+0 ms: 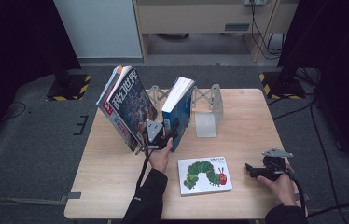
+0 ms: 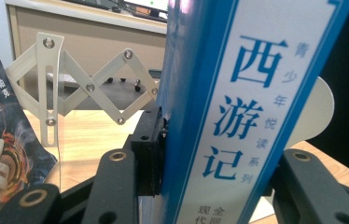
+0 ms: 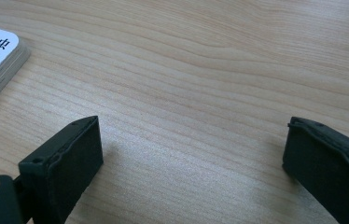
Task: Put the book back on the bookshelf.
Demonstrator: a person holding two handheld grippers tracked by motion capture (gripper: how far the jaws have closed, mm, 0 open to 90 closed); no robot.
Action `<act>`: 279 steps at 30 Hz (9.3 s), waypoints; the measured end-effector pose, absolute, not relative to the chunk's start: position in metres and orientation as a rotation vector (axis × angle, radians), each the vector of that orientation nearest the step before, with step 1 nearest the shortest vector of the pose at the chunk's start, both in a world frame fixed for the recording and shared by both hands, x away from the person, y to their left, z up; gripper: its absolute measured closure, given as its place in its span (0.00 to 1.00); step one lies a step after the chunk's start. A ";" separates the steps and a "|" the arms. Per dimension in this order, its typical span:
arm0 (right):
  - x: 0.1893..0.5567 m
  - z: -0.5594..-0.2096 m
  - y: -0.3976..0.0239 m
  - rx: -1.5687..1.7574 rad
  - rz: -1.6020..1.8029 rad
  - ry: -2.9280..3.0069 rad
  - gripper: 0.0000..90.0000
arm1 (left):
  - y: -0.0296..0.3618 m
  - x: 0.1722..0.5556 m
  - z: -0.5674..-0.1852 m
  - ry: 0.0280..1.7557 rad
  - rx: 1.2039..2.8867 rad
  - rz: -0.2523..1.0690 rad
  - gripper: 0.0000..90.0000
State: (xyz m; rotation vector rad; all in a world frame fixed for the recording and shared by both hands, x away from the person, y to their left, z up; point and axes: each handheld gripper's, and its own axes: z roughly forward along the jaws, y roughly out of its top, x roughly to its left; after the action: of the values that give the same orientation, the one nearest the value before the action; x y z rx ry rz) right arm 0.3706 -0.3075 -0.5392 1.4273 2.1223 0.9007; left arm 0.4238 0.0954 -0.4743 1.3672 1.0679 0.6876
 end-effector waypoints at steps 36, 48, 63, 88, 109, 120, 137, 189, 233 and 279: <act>0.371 -0.539 -0.307 1.427 0.902 2.125 0.06 | 0.096 0.418 -0.482 1.073 1.443 0.637 0.61; 0.371 -0.539 -0.307 1.427 0.902 2.125 0.06 | 0.076 0.433 -0.481 1.082 1.457 0.652 0.58; 0.371 -0.539 -0.307 1.427 0.901 2.127 0.06 | 0.087 0.424 -0.488 1.018 1.494 0.596 0.60; 0.371 -0.539 -0.307 1.428 0.902 2.126 0.06 | 0.077 0.429 -0.489 0.970 1.553 0.510 0.60; 0.371 -0.539 -0.307 1.427 0.901 2.127 0.06 | 0.069 0.437 -0.486 0.990 1.573 0.493 0.56; 0.371 -0.539 -0.307 1.430 0.902 2.125 0.06 | 0.080 0.431 -0.479 0.985 1.565 0.481 0.54; 0.371 -0.539 -0.307 1.430 0.903 2.125 0.06 | 0.086 0.422 -0.464 0.946 1.634 0.492 0.44; 0.354 -0.524 -0.279 1.402 1.082 2.179 0.41 | 0.135 0.343 -0.514 0.953 1.997 0.327 0.33; 0.342 -0.534 -0.228 1.410 1.328 2.353 0.44 | 0.091 0.336 -0.536 0.920 2.098 0.181 0.01; 0.343 -0.504 -0.231 1.360 1.751 2.047 0.49 | 0.087 0.338 -0.535 0.922 1.998 0.104 0.06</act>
State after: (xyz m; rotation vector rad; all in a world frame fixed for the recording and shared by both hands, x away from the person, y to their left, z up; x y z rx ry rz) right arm 0.3429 -0.2307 -0.5044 1.3600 2.0468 1.7507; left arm 0.3384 0.0868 -0.5355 1.9981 0.9224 0.1043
